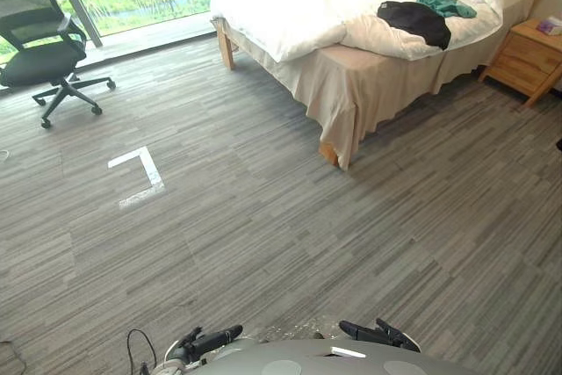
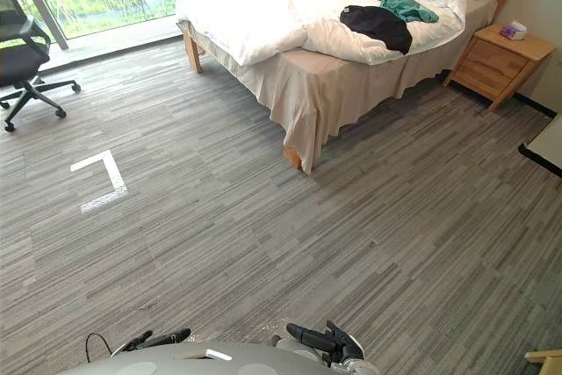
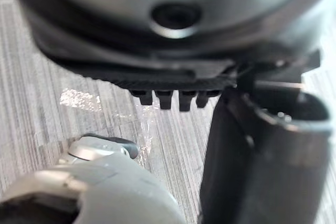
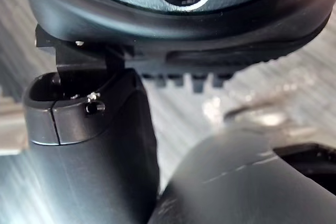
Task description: Tidy up the quilt and then pick up the clothes from the bed and put them into the laundry hamper
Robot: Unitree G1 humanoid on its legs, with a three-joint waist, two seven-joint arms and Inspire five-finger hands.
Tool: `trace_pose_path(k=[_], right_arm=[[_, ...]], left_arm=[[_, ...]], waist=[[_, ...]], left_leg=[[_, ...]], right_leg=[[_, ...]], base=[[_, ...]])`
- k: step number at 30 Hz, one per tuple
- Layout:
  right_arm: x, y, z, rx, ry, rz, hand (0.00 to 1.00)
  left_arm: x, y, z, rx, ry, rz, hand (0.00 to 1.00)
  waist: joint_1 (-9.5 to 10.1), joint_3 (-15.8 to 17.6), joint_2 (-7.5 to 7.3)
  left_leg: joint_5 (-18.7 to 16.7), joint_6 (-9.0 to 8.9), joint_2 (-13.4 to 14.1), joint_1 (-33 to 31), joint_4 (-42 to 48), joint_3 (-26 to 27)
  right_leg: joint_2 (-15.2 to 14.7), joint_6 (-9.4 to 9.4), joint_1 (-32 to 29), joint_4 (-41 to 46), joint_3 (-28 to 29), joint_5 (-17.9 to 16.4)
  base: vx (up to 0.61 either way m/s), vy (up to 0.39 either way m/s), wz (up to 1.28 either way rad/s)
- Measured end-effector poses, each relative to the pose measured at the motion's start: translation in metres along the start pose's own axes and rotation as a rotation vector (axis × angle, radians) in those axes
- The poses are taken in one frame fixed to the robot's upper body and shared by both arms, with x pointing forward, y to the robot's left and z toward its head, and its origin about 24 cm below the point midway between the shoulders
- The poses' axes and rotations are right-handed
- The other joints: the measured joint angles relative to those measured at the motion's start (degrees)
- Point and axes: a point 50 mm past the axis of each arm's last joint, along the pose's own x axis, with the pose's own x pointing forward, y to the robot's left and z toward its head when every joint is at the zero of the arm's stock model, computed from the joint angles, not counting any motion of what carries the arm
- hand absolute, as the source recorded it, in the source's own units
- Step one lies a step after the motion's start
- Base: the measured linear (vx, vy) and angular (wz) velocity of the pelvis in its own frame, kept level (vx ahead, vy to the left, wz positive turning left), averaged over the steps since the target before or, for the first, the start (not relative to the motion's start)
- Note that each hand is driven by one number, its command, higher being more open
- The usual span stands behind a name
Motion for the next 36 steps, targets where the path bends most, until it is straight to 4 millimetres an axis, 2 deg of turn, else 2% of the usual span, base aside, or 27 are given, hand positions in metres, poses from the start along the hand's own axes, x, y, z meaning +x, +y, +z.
trace_pose_path(k=[1,2,4,10,13,19,30,32,34,35,36], right_arm=[[0.0,0.001,-0.002,0.02,0.006,0.0,1.0],[0.0,0.002,-0.004,0.032,0.012,0.001,1.0],[0.0,0.002,-0.003,0.042,0.011,0.006,1.0],[0.001,0.002,0.001,0.053,0.001,0.013,1.0],[0.002,0.003,0.004,0.051,-0.006,0.015,1.0],[0.003,0.003,0.005,0.067,-0.007,0.013,1.0],[0.004,0.003,0.012,0.078,-0.023,0.001,1.0],[0.004,0.003,0.015,0.099,-0.039,-0.004,1.0],[0.004,0.003,0.017,0.111,-0.053,-0.01,1.0],[0.005,0.006,0.02,0.125,-0.069,-0.005,1.0],[0.005,0.009,0.026,0.163,-0.099,0.0,1.0]], left_arm=[[0.0,0.001,0.001,-0.011,-0.005,-0.002,1.0],[0.0,0.001,0.004,-0.009,-0.015,-0.016,1.0],[0.001,0.0,0.007,-0.008,-0.034,-0.031,1.0],[0.003,-0.006,0.012,0.036,-0.043,-0.053,1.0],[0.004,-0.009,0.016,0.075,-0.047,-0.049,1.0],[0.005,-0.011,0.021,0.108,-0.025,-0.054,1.0],[0.006,-0.013,0.023,0.098,-0.028,-0.083,1.0],[0.006,-0.015,0.026,0.099,-0.034,-0.095,1.0],[0.006,-0.014,0.031,0.103,-0.047,-0.098,1.0],[0.007,-0.014,0.035,0.109,-0.058,-0.096,1.0],[0.007,-0.013,0.043,0.12,-0.07,-0.093,1.0]], waist=[[0.01,0.2,-0.31],[0.04,0.6,-0.7],[-0.12,1.5,-0.76],[-0.98,2.5,-0.12],[-1.39,3.0,0.04],[-1.47,3.6,-0.06],[-2.31,5.6,0.2],[-3.01,6.1,0.46],[-3.0,6.7,-0.05],[-2.99,7.5,-0.59],[-2.94,8.8,-1.34]], left_leg=[[0.5,-0.11,-0.1,1.0,-1.2,0.1],[0.8,0.17,-0.2,2.1,-2.4,0.0],[1.7,0.68,-0.5,3.9,-4.1,-0.1],[1.9,0.31,-0.9,6.5,-6.6,-0.5],[2.1,-0.54,-0.9,7.6,-7.4,-0.3],[2.0,-0.63,-1.0,8.4,-7.8,0.3],[2.1,-0.45,-1.2,6.9,-7.6,4.9],[1.4,0.05,-0.8,6.6,-7.4,6.3],[0.2,0.04,-0.5,5.0,-5.2,7.8],[-0.6,0.24,-0.5,4.6,-3.6,8.6],[-2.5,1.2,-0.3,4.0,-1.0,9.7]], right_leg=[[-0.3,0.37,0.9,-0.9,-0.8,1.1],[-0.4,-0.15,2.0,-1.7,-1.2,1.6],[-0.6,-0.11,3.6,-3.5,-1.7,2.1],[-1.0,0.36,6.3,-5.8,-3.3,2.4],[-1.1,1.36,7.2,-6.4,-3.5,3.0],[-1.2,2.7,8.1,-7.6,-3.3,4.0],[-1.2,1.59,4.8,-7.1,0.9,4.6],[-0.7,0.32,2.4,-3.6,1.9,3.3],[-0.6,-0.2,-1.4,2.8,2.4,0.5],[-1.0,-0.01,-3.4,7.3,2.3,-1.3],[-1.5,0.84,-7.7,16.3,1.0,-3.8]], base=[[0.14,0.032,0.01],[0.18,0.039,0.0],[0.19,0.041,0.05],[0.13,0.039,0.08],[0.07,0.026,-0.04],[0.01,0.006,-0.04],[-0.09,-0.018,-0.22],[-0.12,-0.029,-0.3],[-0.08,-0.044,-0.38],[-0.06,-0.089,-0.41],[-0.07,-0.129,-0.42]])
